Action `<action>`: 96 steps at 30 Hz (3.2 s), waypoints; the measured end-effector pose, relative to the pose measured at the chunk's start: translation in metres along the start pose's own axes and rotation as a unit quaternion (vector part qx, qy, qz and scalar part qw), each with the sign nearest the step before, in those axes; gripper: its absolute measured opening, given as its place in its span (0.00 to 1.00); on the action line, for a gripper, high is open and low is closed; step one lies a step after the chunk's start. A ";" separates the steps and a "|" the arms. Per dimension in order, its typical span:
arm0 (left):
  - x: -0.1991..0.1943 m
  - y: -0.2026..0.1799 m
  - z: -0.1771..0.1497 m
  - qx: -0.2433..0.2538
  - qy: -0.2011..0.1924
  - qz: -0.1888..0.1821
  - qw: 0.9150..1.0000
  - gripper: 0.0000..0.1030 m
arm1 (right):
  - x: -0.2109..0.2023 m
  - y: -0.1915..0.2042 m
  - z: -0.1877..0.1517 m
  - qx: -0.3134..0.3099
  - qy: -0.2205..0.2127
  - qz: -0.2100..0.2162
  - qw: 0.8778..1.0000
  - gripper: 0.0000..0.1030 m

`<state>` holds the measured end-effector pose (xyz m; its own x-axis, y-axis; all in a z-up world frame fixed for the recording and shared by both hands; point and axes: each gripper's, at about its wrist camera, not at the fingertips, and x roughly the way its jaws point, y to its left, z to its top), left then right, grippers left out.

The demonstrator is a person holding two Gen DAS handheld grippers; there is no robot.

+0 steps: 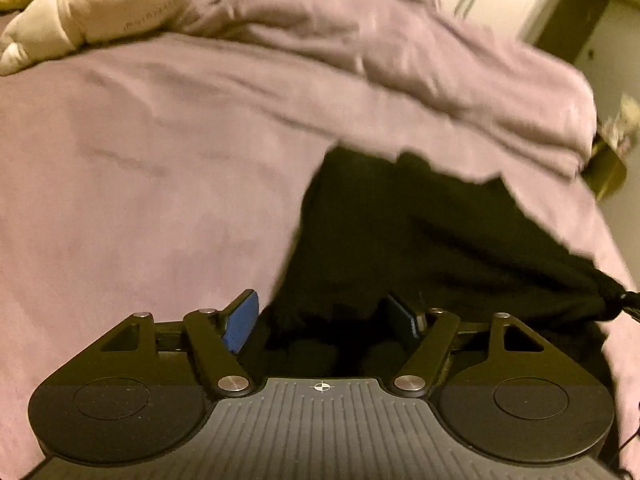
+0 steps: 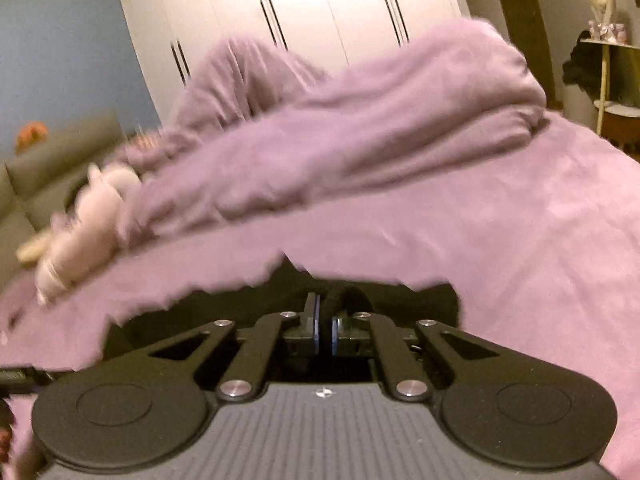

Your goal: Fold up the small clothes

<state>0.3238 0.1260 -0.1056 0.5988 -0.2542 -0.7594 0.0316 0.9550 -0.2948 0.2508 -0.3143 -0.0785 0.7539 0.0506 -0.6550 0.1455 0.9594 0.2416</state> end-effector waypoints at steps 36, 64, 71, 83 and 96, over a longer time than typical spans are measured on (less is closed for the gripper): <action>0.004 -0.054 0.001 0.075 -0.017 -0.021 0.997 0.75 | 0.038 0.026 -0.004 -0.016 0.004 0.003 1.000 0.33; 0.013 -0.040 -0.013 0.076 0.012 -0.006 0.997 0.76 | -0.002 -0.010 -0.057 -0.078 0.054 -0.055 0.994 0.27; -0.004 -0.043 -0.025 0.065 0.026 0.026 0.997 0.78 | -0.022 -0.001 -0.062 -0.092 0.067 -0.072 0.991 0.32; -0.024 -0.056 -0.047 0.069 0.038 0.053 0.995 0.84 | -0.067 0.004 -0.086 -0.070 0.076 -0.055 0.993 0.45; -0.089 -0.043 -0.099 0.061 0.044 0.031 0.997 0.92 | -0.158 -0.016 -0.132 -0.017 0.085 -0.043 0.995 0.65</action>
<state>0.1905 0.0925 -0.0829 0.5295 -0.2014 -0.8240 0.0962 0.9794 -0.1776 0.0448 -0.3014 -0.0731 0.6199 0.0114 -0.7846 0.1805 0.9710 0.1567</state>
